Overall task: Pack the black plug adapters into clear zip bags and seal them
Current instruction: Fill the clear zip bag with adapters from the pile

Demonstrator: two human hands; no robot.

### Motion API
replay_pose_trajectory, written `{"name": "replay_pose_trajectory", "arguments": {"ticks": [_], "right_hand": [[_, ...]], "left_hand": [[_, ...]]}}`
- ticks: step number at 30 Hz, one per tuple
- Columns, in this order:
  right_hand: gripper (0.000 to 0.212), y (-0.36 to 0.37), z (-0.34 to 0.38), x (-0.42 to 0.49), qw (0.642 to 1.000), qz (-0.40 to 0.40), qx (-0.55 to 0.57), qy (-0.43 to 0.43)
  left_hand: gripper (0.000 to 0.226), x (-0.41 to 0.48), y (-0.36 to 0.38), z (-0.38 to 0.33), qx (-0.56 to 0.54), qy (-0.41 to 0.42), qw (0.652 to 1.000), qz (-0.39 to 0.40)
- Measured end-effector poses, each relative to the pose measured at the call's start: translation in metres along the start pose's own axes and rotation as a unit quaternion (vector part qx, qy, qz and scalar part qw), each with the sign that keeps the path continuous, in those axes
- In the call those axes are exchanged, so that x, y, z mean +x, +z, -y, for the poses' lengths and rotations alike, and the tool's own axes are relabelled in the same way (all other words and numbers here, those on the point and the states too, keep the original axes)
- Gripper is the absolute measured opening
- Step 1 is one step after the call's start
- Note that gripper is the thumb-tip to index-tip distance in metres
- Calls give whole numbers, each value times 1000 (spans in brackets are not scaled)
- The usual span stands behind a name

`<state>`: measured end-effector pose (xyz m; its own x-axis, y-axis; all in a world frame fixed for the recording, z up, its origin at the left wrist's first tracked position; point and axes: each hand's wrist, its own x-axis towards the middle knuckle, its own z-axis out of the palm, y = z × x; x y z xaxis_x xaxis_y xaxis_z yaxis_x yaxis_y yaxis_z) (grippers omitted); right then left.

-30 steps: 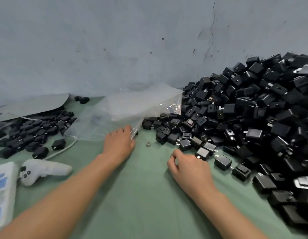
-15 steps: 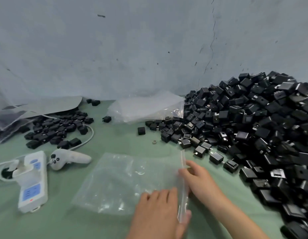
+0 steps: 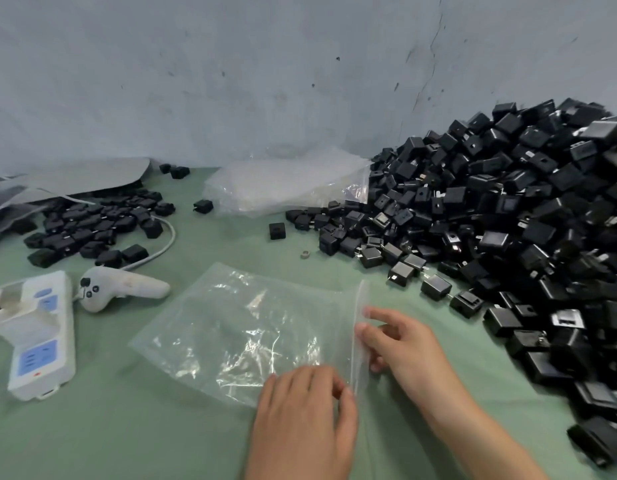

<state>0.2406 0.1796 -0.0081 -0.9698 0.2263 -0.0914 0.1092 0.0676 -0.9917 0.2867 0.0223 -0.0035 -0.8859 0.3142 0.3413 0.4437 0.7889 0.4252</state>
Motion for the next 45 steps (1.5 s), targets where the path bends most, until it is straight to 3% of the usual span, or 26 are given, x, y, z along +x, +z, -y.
{"name": "replay_pose_trajectory", "arguments": {"ticks": [3,6,8,10,12,14,16,18,20,22,24,26,28,30,32,33,34,36,38,40,42,45], "right_hand": [[13,0,1,0,1000,-2,-6,5],[9,-8,0,4,999,-18,-51,8],[16,-16,-2,8,989,-21,-145,3],[34,-22,-3,8,968,-15,-249,-8],[52,-27,-3,8,940,-41,-334,-60],[49,-38,-1,10,901,-122,-384,-160],[46,-56,1,21,828,-220,-469,-217],[54,-73,0,32,785,-230,-551,-165],[59,-81,-2,39,760,-181,-616,-97],[53,-82,-4,43,731,-153,-659,-92],[48,-79,4,43,742,-150,-641,-125],[45,-71,13,30,798,-124,-571,-149],[36,-58,23,4,908,-72,-381,-158],[35,-42,37,-19,994,-2,-55,-94],[32,-23,39,-30,968,66,239,28],[26,-14,35,-34,953,74,287,65],[21,-4,33,-37,955,65,278,83],[38,10,26,-39,978,27,189,84],[40,14,22,-43,997,20,73,27],[36,9,19,-44,992,46,-96,-60],[31,2,16,-45,956,63,-259,-119],[43,-3,3,-42,864,107,-457,-181]], "left_hand": [[25,4,-2,3,-8,-65,998,-2],[15,6,-3,13,-137,-153,976,-77],[14,10,-7,15,-195,-155,962,-109],[15,14,-8,17,-163,-101,972,-136],[14,16,-3,16,-94,-39,984,-150],[17,18,0,13,-58,-27,986,-154],[17,19,4,9,-23,-23,986,-163],[20,21,9,5,25,-4,983,-184],[25,22,14,2,88,18,974,-207],[28,22,17,3,131,30,965,-226],[29,19,20,5,136,40,962,-234],[28,17,21,8,127,48,964,-229],[28,16,21,10,124,58,964,-226],[30,17,22,10,120,60,967,-216],[32,18,21,8,107,48,973,-200],[30,16,20,8,91,34,978,-184],[24,15,19,7,69,19,984,-163],[8,12,14,7,8,-9,994,-113],[7,14,9,9,-29,-27,994,-104],[7,15,7,13,-50,-30,990,-127],[3,13,5,12,-59,-25,987,-145],[18,8,1,12,-42,-19,987,-154]]}}
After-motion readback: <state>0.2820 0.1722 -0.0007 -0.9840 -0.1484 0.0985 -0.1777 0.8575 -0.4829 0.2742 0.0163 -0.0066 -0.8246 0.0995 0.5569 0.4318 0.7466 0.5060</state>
